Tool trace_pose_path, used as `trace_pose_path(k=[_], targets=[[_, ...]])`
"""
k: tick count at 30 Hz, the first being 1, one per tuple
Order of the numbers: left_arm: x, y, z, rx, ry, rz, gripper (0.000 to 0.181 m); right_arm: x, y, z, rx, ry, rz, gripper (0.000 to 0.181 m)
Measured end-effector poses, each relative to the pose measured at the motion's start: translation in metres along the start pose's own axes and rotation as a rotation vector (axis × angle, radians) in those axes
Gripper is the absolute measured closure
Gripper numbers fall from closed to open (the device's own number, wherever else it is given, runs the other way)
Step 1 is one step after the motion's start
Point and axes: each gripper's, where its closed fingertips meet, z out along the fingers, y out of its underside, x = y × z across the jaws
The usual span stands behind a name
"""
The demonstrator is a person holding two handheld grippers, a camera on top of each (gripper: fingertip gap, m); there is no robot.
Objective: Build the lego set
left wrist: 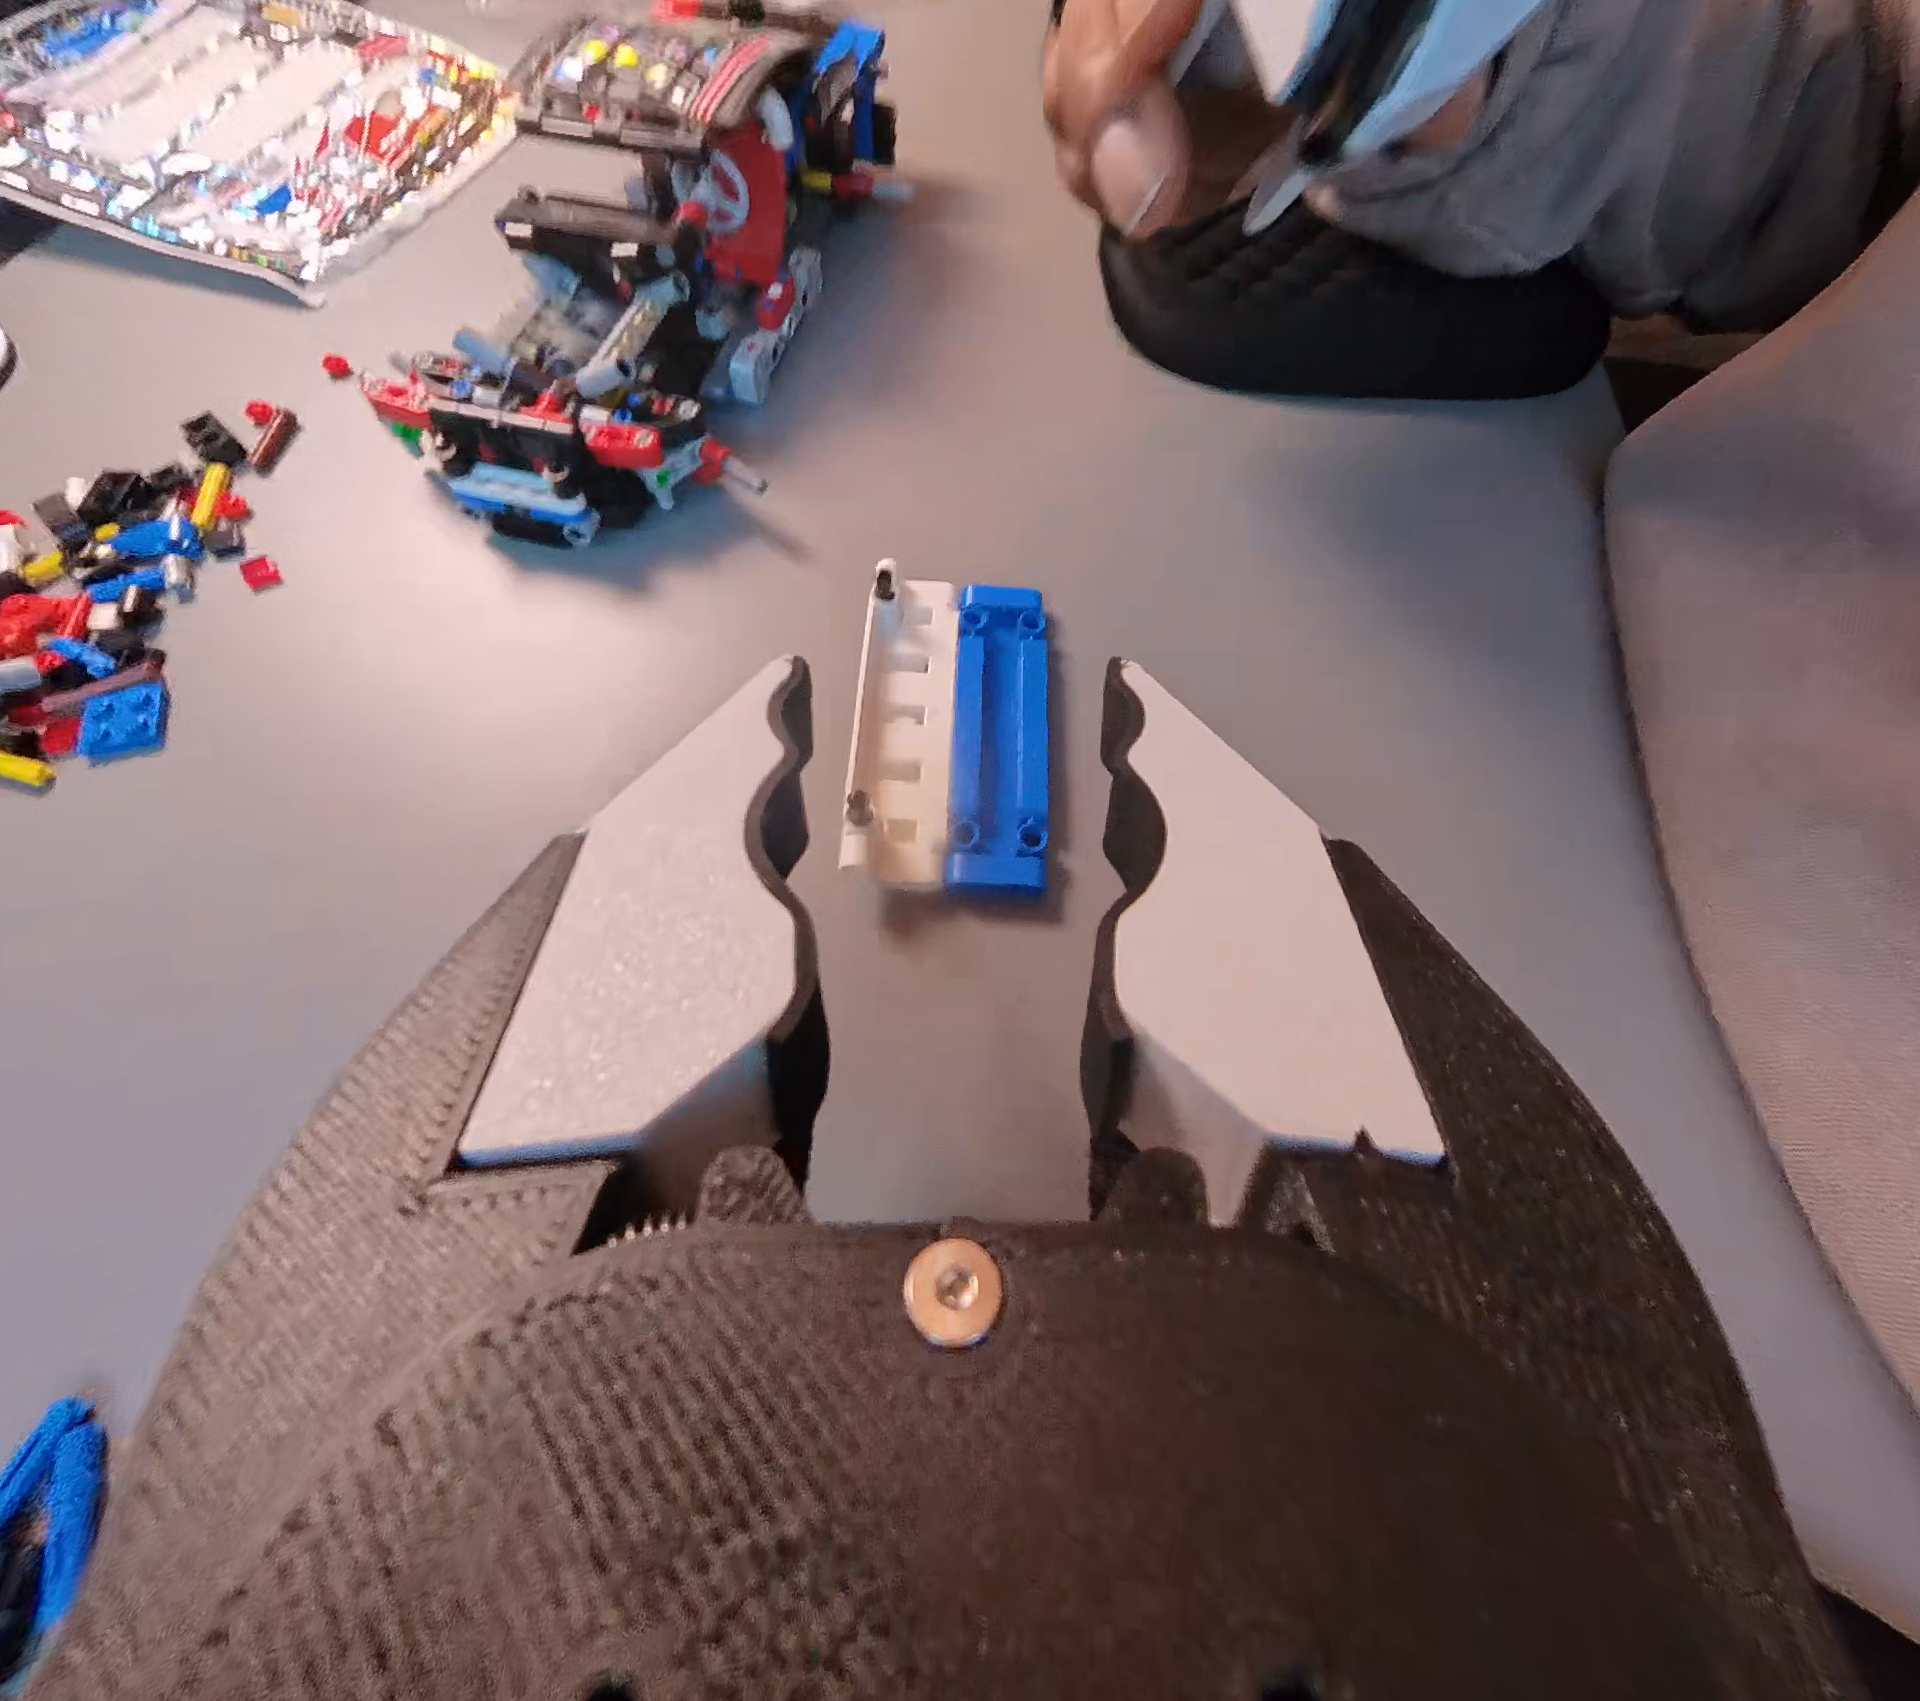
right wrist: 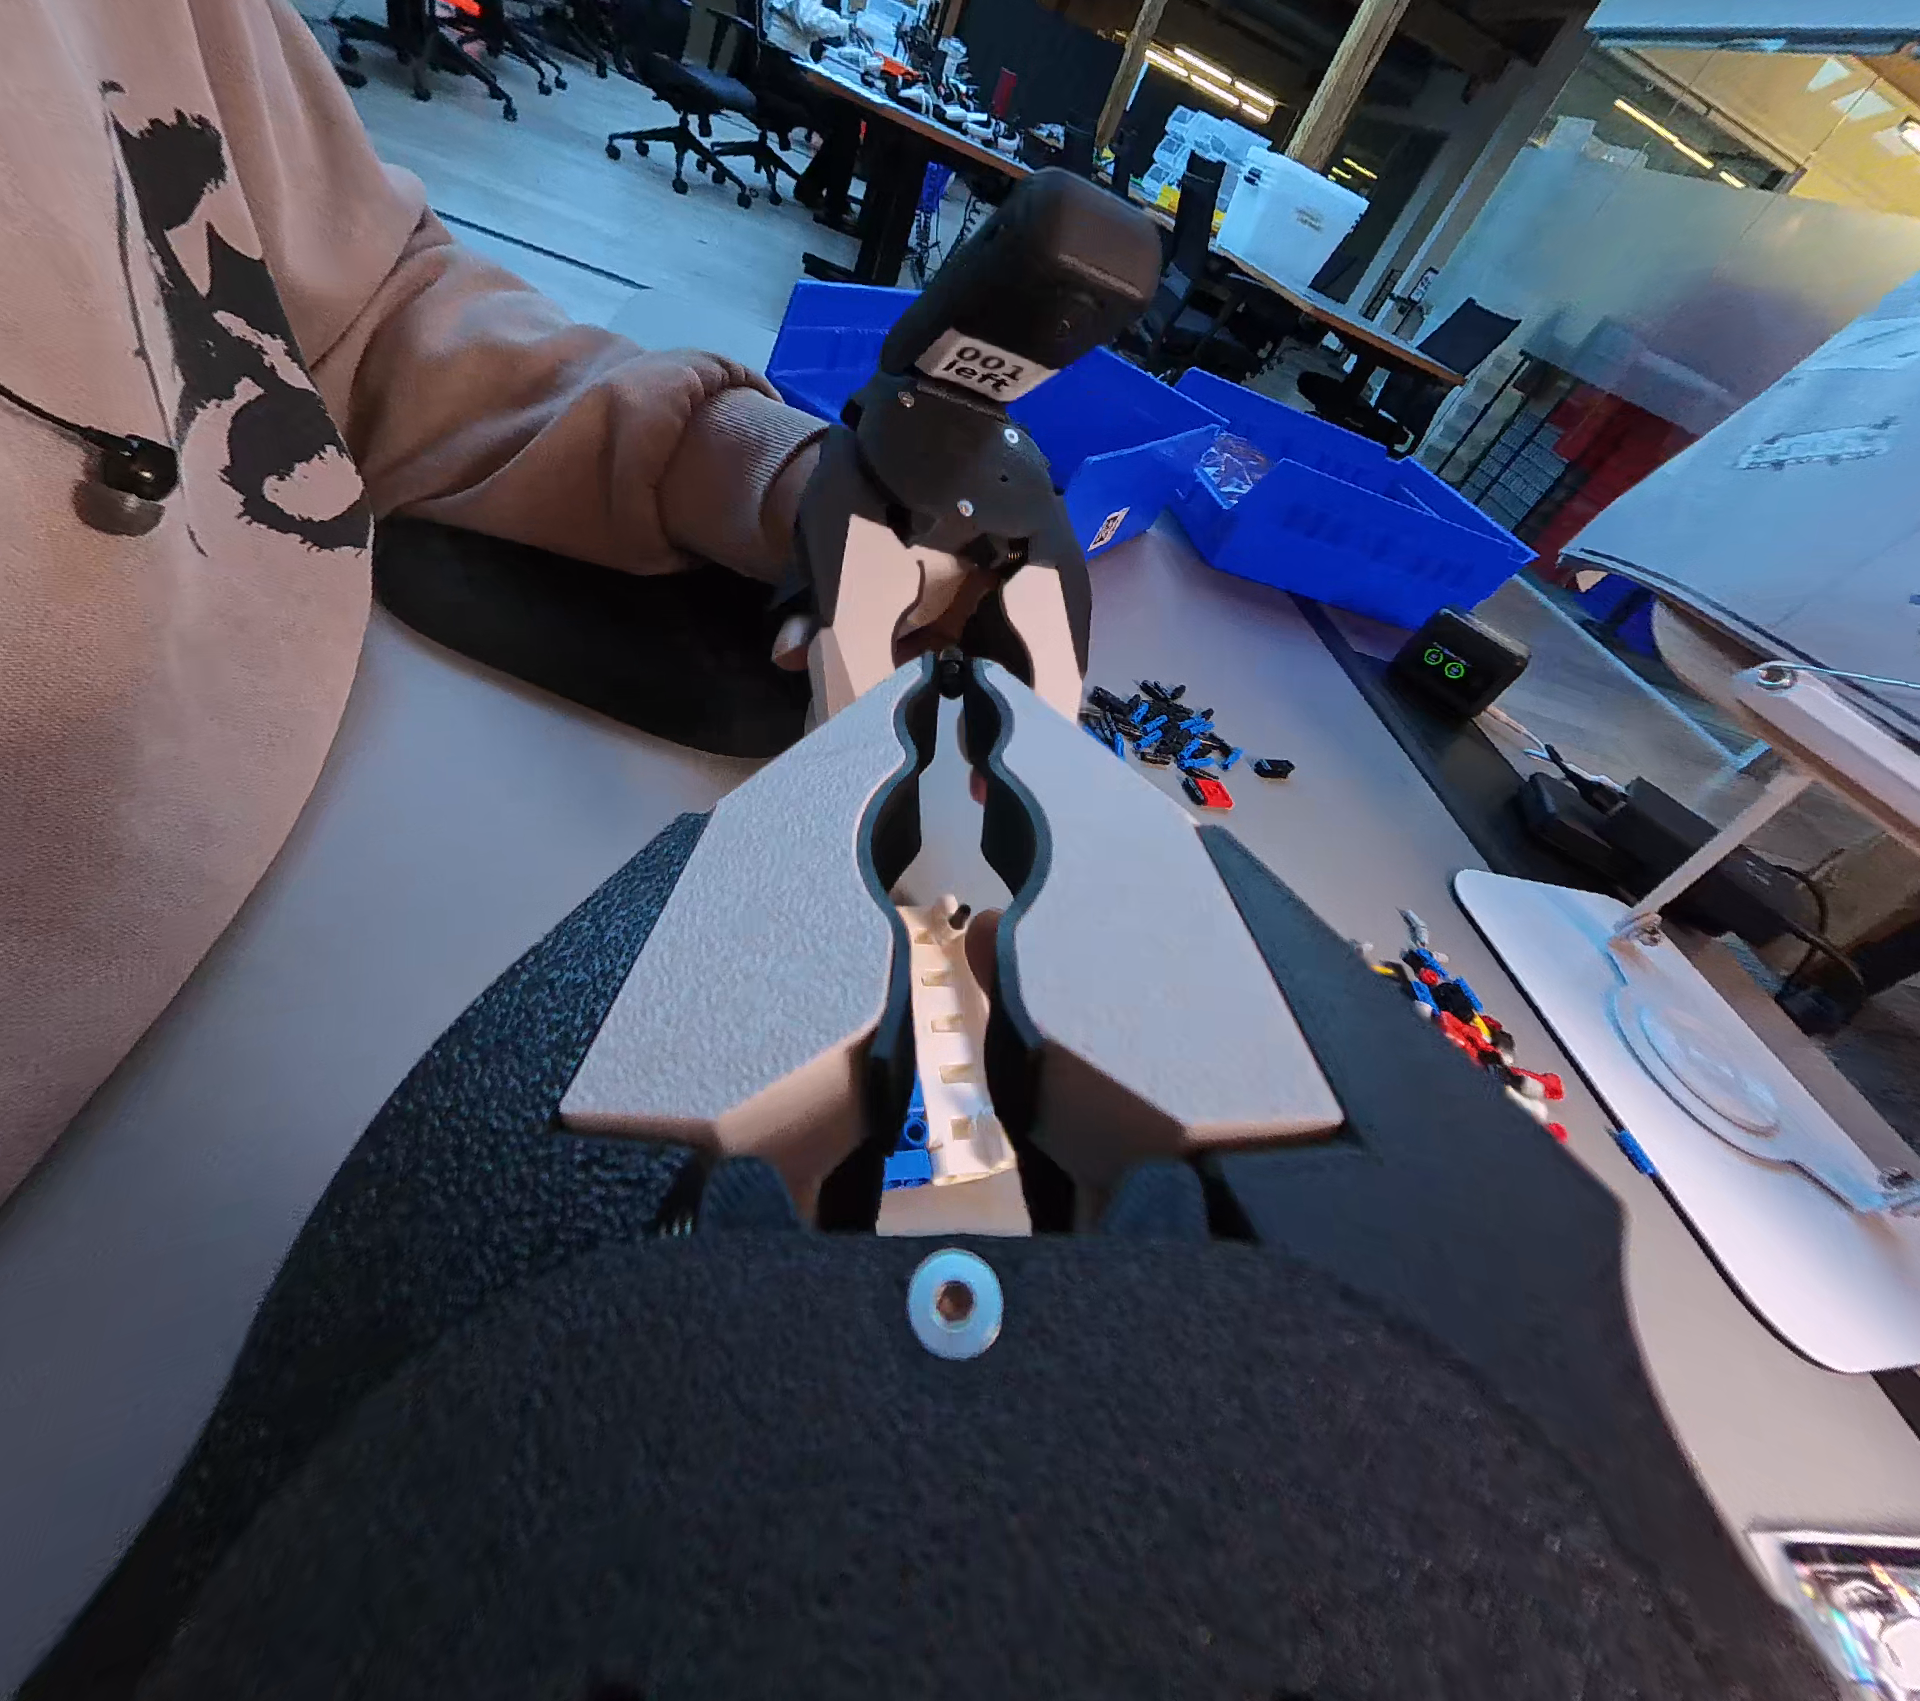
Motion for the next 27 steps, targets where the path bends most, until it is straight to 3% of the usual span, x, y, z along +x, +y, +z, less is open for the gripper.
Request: trace_pose_path(k=[4,6,9,27], targets=[[0.031,-0.051,-0.020,0.310,0.234,-0.128,0.162,-0.002,0.000,0.004,-0.006,0.032,-0.072,0.179],[0.037,-0.062,-0.026,0.372,0.305,-0.196,0.170,-0.004,0.000,0.007,-0.011,0.044,-0.101,0.179],[0.045,-0.067,-0.028,0.400,0.382,-0.244,0.173,-0.006,0.003,0.011,-0.031,0.049,-0.147,0.179],[0.036,-0.063,-0.023,0.387,0.312,-0.246,0.179,-0.001,0.027,0.011,-0.139,0.098,-0.177,0.181]])
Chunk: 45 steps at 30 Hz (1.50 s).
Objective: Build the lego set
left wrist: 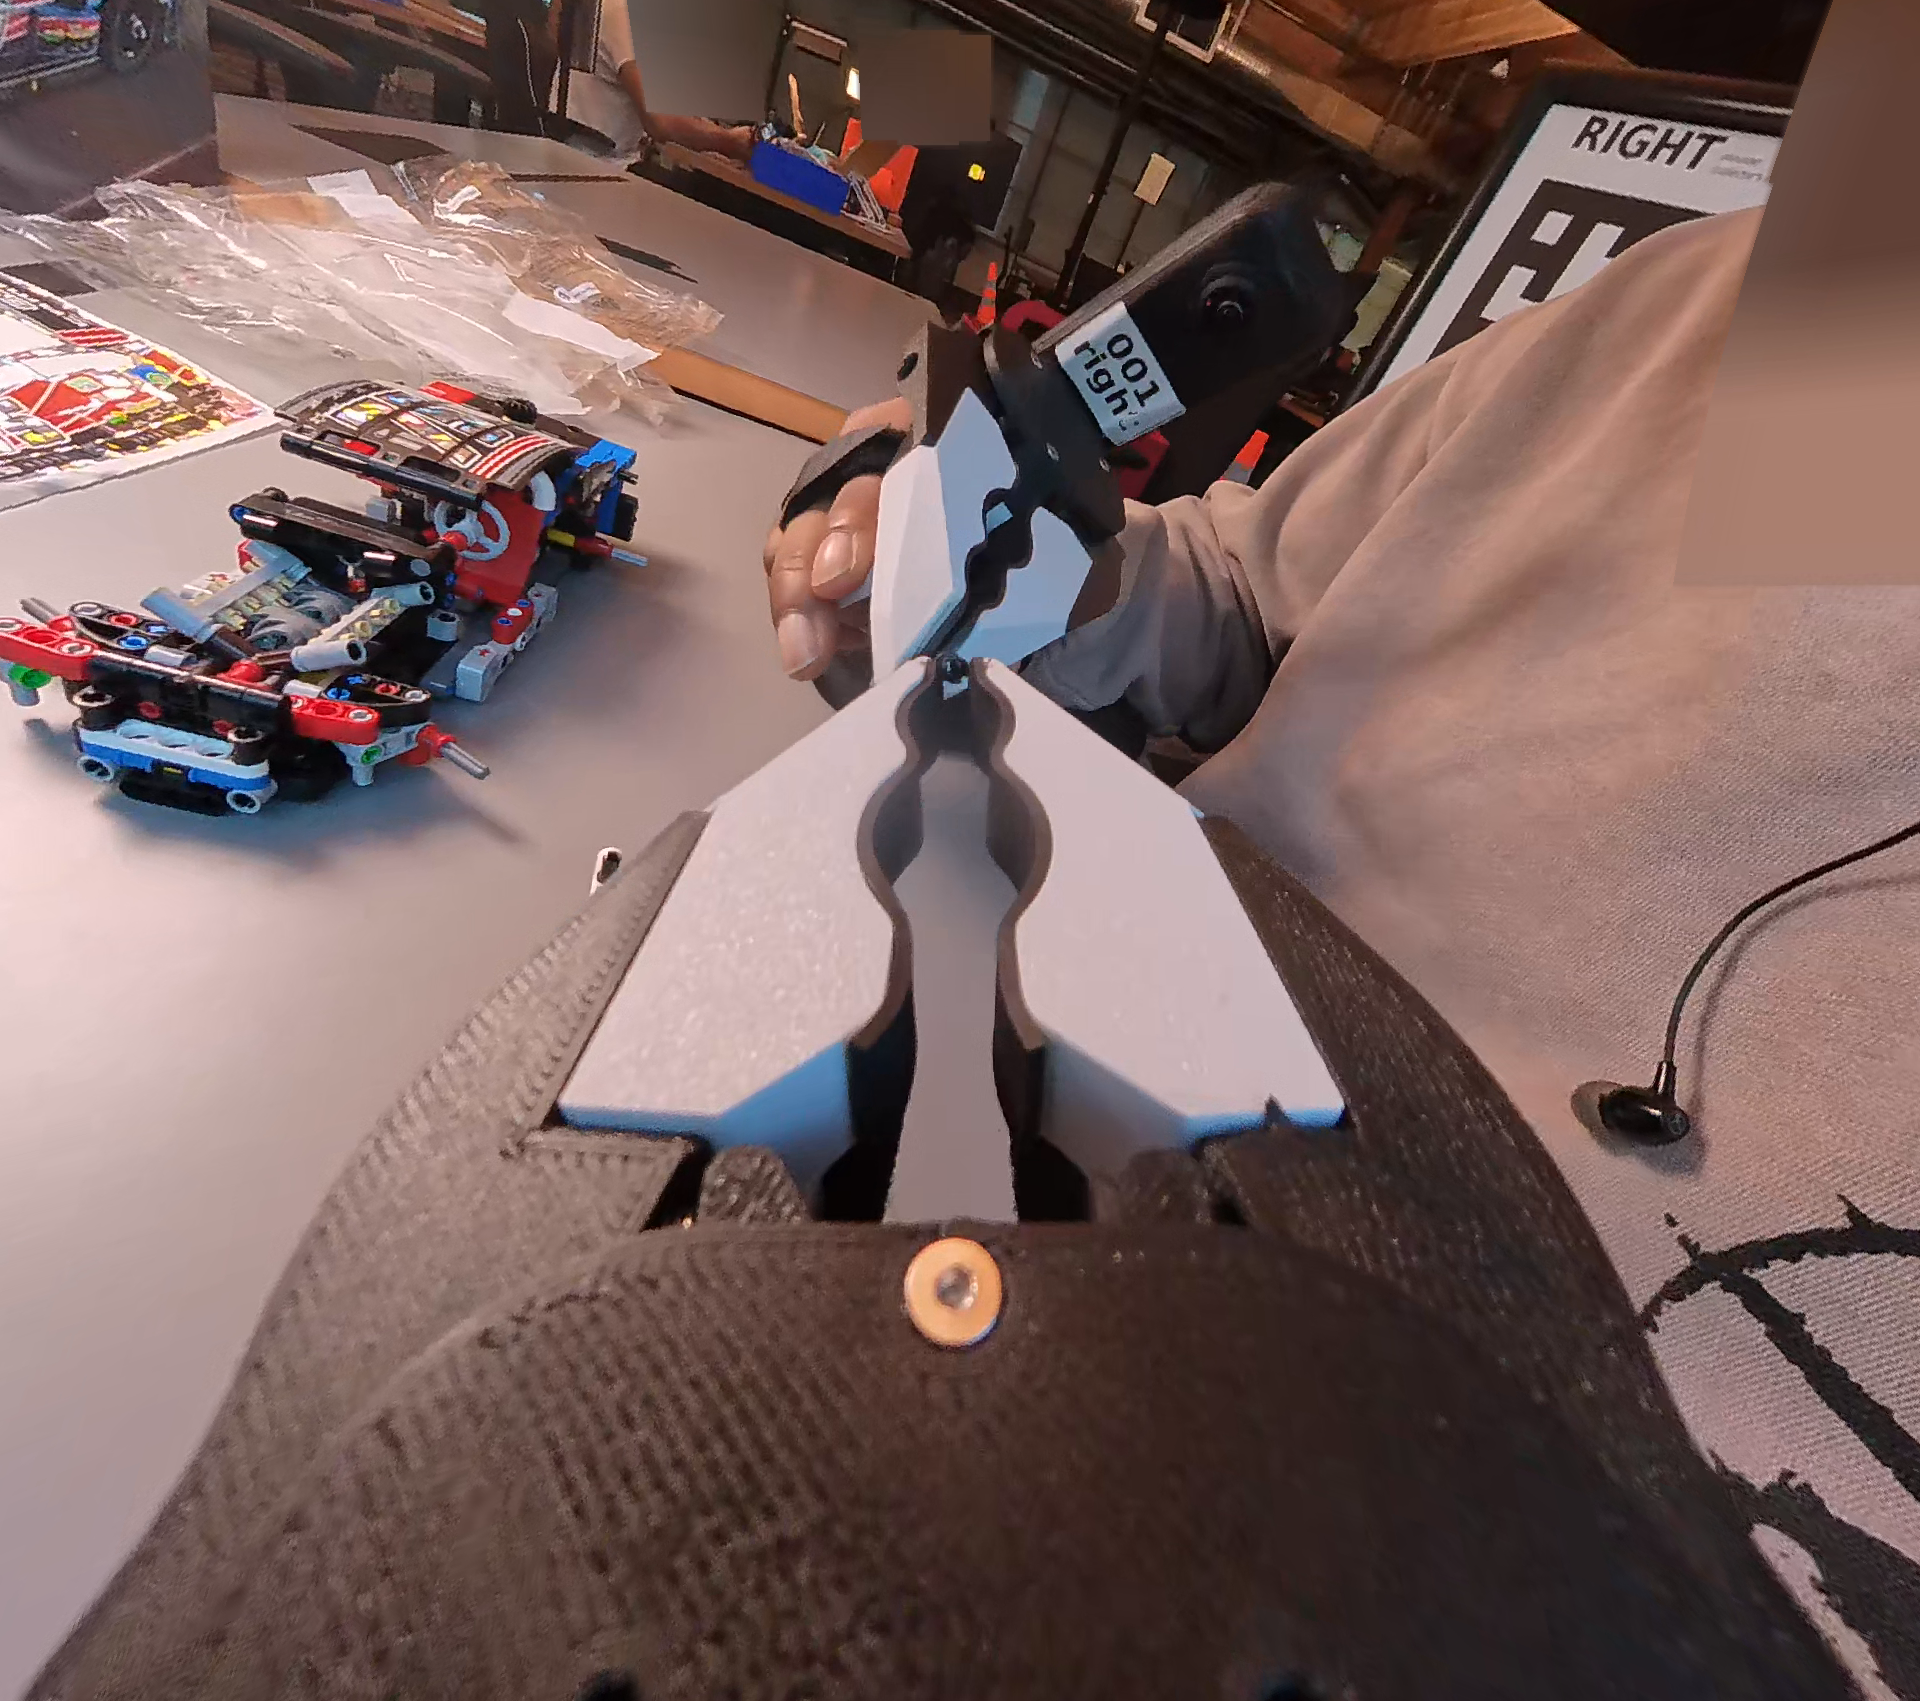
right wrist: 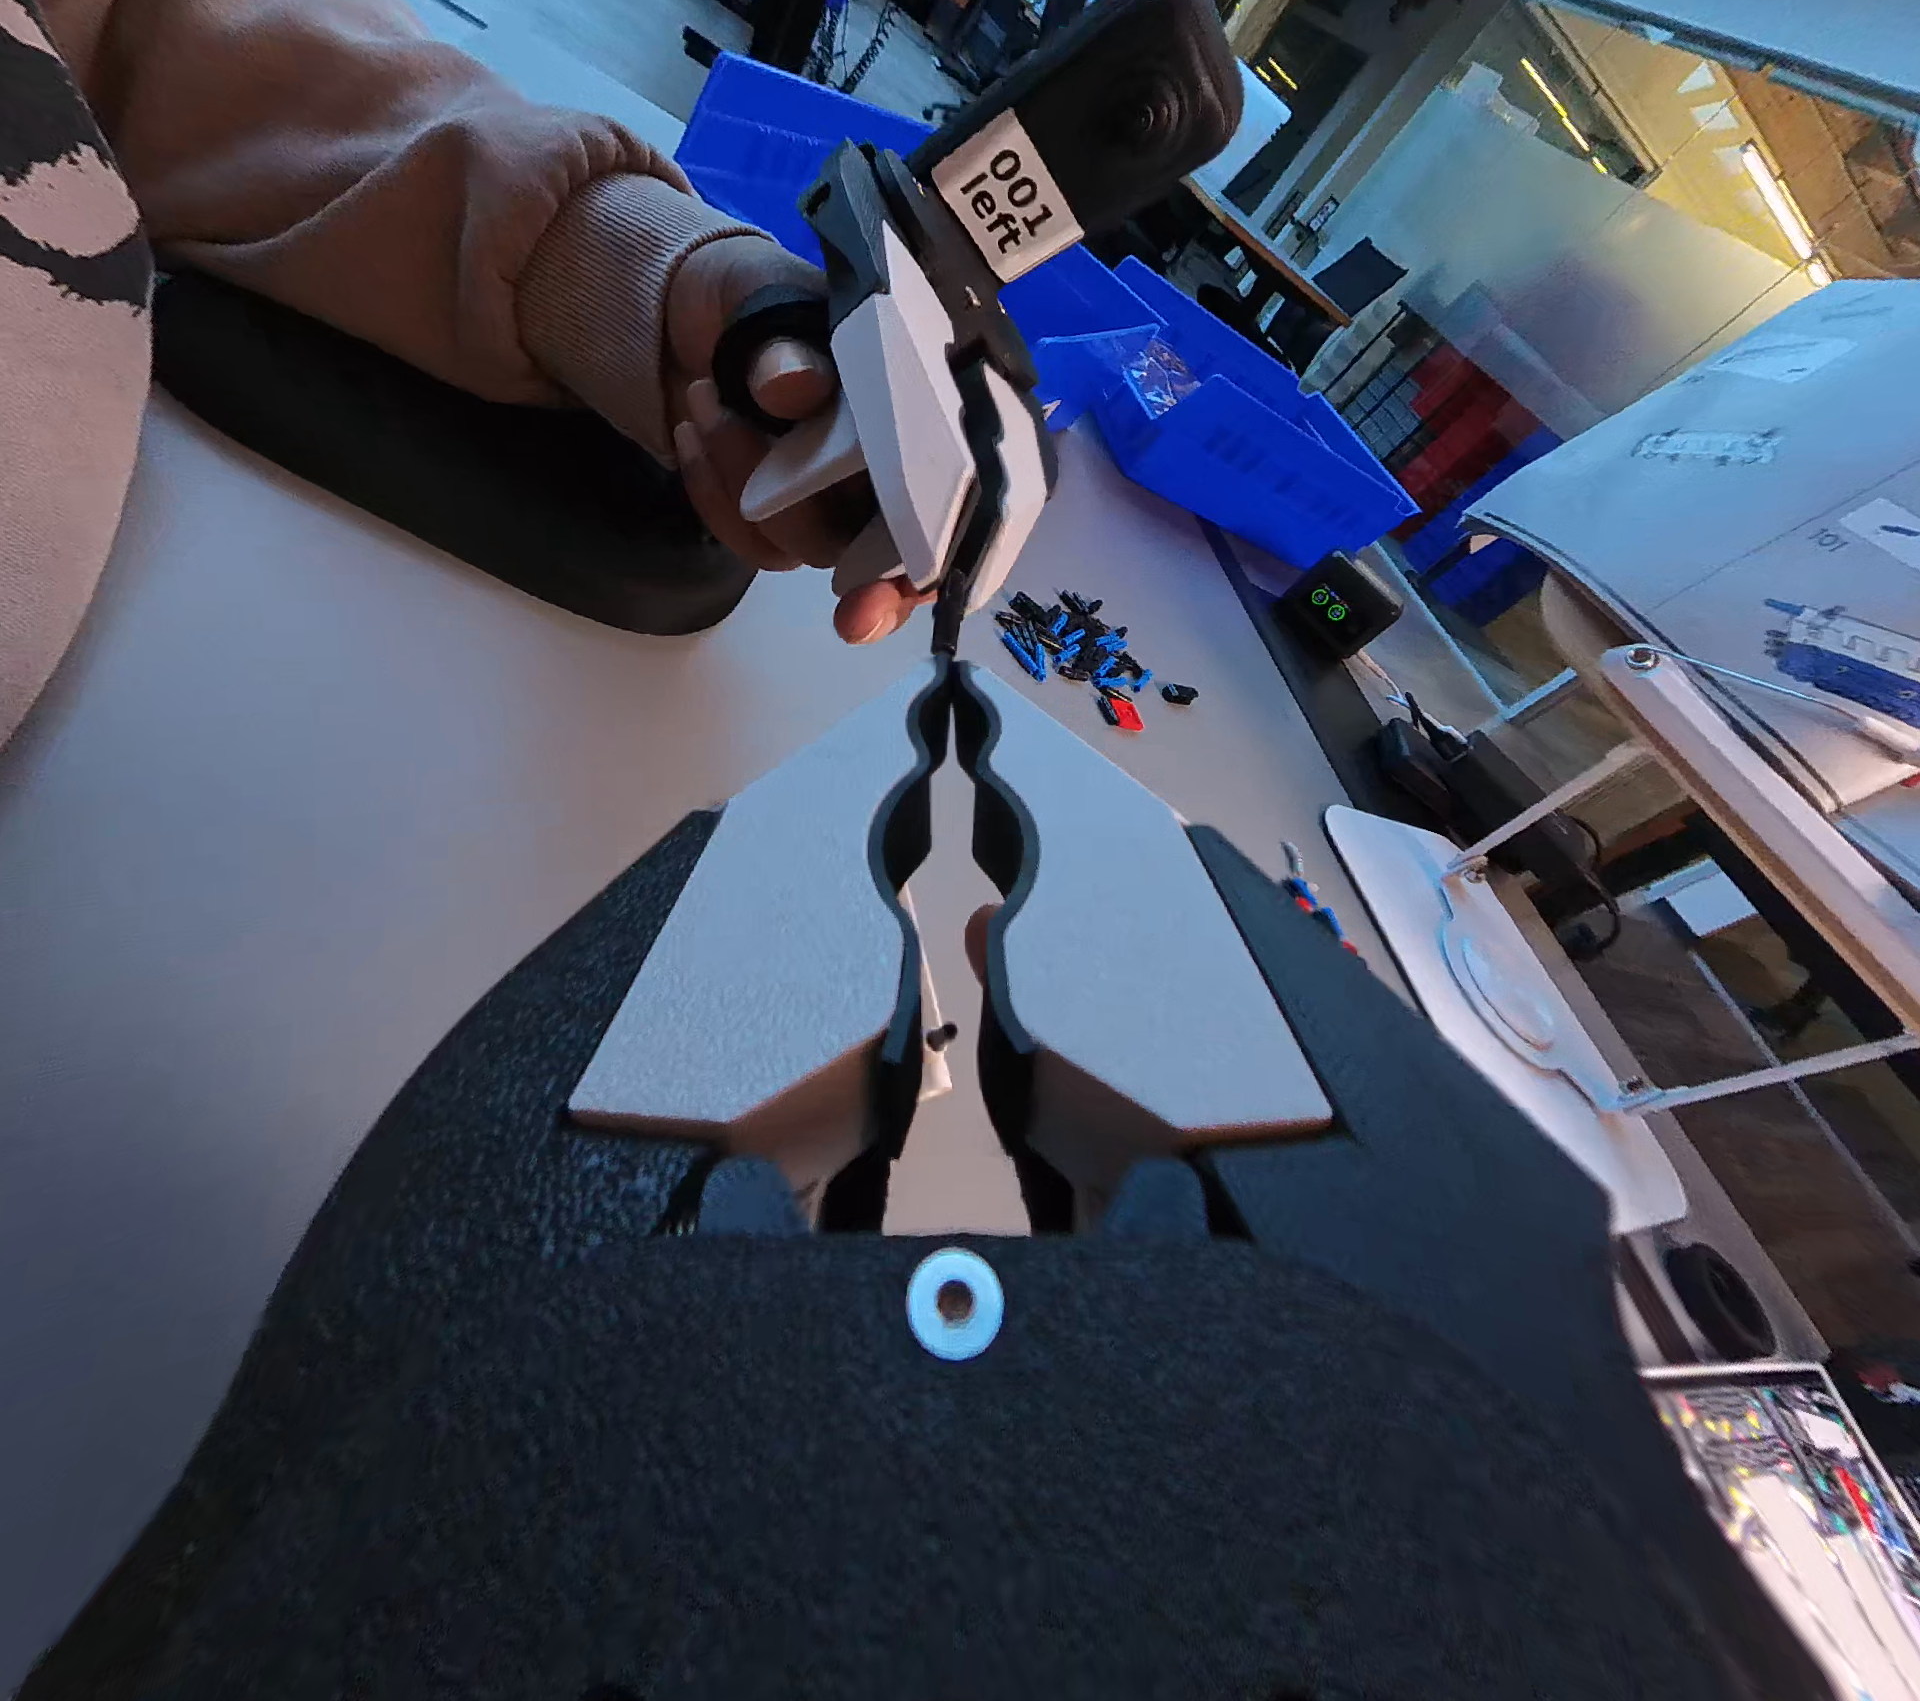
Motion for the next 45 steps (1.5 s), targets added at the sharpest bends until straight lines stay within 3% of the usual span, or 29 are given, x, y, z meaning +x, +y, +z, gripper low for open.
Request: trace_pose_path(k=[8,14,17,28,37,40,45], targets=[[-0.003,-0.002,-0.002,0.007,-0.035,0.052,0.180,0.005,0.006,-0.003,-0.011,-0.002,0.033,0.176],[-0.005,0.003,0.000,-0.023,-0.068,0.143,0.180,0.001,-0.009,-0.008,0.047,-0.042,0.084,0.176],[-0.004,0.006,0.003,-0.041,-0.090,0.207,0.180,-0.006,-0.003,-0.003,0.009,-0.058,0.064,0.181],[-0.012,0.037,0.016,-0.215,-0.145,0.283,0.180,-0.022,0.031,-0.005,-0.127,-0.160,0.152,0.176],[-0.008,0.026,0.017,-0.139,-0.128,0.242,0.179,-0.020,0.019,-0.003,-0.007,-0.186,0.336,0.179],[-0.005,0.009,0.012,-0.048,-0.121,0.216,0.157,-0.008,0.006,-0.007,0.124,-0.177,0.463,0.179],[-0.010,-0.010,0.007,0.002,-0.286,0.429,0.157,0.015,-0.020,-0.010,0.364,-0.175,0.789,0.180]])
